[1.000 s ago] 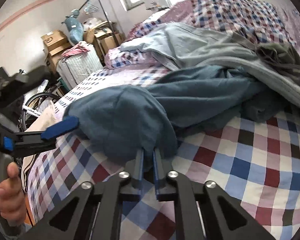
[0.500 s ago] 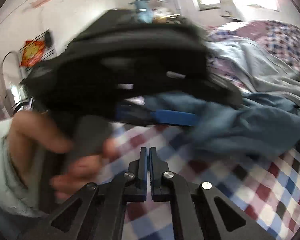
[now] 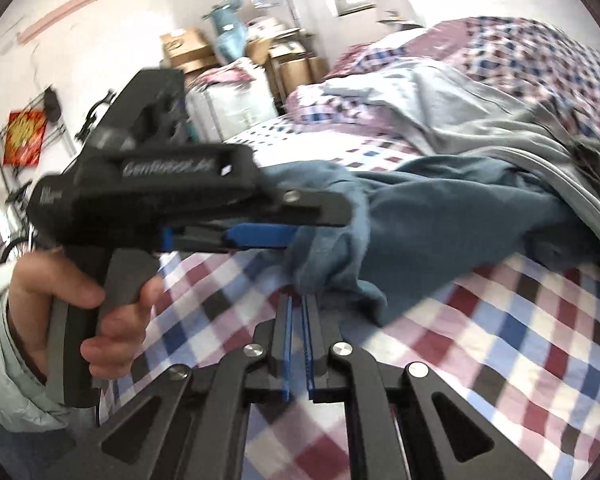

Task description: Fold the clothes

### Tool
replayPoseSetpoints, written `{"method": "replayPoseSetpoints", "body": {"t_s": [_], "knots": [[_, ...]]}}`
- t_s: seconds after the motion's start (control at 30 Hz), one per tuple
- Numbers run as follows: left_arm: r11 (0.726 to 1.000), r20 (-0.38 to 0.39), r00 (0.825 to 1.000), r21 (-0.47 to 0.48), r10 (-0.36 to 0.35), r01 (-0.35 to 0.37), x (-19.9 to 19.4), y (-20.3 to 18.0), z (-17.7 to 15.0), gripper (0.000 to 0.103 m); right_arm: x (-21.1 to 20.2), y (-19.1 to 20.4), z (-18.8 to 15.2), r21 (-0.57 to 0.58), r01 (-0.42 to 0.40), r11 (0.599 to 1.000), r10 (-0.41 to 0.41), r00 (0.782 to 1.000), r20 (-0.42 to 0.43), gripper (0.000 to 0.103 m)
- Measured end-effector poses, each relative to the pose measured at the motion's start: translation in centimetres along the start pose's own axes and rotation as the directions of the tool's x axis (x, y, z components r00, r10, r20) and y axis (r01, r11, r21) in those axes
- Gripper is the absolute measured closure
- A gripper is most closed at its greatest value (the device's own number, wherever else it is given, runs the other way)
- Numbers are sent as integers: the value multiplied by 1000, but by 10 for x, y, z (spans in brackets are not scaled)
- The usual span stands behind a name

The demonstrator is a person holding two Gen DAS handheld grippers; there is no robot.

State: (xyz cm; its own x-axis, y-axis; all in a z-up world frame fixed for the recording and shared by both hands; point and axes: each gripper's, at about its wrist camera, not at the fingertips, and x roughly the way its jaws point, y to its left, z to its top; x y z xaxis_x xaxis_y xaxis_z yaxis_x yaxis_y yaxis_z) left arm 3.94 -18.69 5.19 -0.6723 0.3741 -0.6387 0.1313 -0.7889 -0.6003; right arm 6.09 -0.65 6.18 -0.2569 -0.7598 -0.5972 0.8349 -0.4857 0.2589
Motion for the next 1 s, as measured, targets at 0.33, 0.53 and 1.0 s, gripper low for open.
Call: {"method": "replayPoseSetpoints", "body": {"t_s": [0.33,0.53,1.0], "knots": [[989,205,978,-134,-29,58,-40,24,5,96,-29,-55,-1,219,64,974,-81,994,69,53],[967,344,938,-219,-49,131,-74,51,9,97,-36,-83,0,387,106,916,-149,985,82,49],[947,283,947,-229,-155,224,-93,52,-19,98,-12,-127,-7,688,-194,700,1,963,270,45]]}}
